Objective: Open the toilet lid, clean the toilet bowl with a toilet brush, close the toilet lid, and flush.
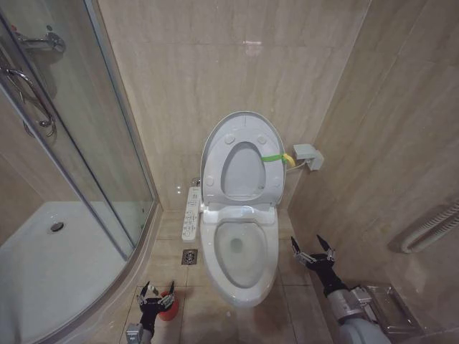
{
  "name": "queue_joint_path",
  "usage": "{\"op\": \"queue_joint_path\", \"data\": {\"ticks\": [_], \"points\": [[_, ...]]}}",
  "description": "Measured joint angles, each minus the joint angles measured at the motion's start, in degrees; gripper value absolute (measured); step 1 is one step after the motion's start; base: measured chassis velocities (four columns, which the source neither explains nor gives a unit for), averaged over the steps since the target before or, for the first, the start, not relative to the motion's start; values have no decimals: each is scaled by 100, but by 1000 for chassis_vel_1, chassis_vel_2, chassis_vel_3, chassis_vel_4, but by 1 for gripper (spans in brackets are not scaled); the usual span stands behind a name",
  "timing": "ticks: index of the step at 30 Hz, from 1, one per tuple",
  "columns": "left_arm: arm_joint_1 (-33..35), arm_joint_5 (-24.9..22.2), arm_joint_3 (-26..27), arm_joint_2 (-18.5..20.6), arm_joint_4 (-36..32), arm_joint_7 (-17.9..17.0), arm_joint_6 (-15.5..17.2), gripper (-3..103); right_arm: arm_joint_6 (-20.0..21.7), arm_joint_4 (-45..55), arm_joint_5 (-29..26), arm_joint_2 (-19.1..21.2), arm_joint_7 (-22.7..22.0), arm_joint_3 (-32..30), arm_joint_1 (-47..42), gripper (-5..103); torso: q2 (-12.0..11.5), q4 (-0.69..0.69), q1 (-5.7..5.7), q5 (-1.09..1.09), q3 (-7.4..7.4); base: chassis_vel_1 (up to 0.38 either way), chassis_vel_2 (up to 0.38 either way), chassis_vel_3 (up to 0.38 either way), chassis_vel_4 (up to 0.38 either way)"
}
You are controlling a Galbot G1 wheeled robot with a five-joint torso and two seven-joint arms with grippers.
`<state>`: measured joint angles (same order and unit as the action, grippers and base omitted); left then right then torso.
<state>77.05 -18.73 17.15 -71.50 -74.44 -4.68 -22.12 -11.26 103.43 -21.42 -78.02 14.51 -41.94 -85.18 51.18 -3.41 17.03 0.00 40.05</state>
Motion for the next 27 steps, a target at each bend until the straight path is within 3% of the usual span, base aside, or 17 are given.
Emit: {"op": "queue_joint_path", "data": {"ticks": [14,19,27], "points": [[550,526,465,157,-1145,-174,75,100,0,0,0,0,0,0,0,100,0,0,0,0,0,0,0,0,0],[677,726,652,288,-1403,-369,-123,100,0,0,0,0,0,0,0,100,0,0,0,-2,1,0,0,0,0],[1097,311,861,455,-2791,-427,364,100,0,0,0,0,0,0,0,100,0,0,0,-1,1,0,0,0,0]]}}
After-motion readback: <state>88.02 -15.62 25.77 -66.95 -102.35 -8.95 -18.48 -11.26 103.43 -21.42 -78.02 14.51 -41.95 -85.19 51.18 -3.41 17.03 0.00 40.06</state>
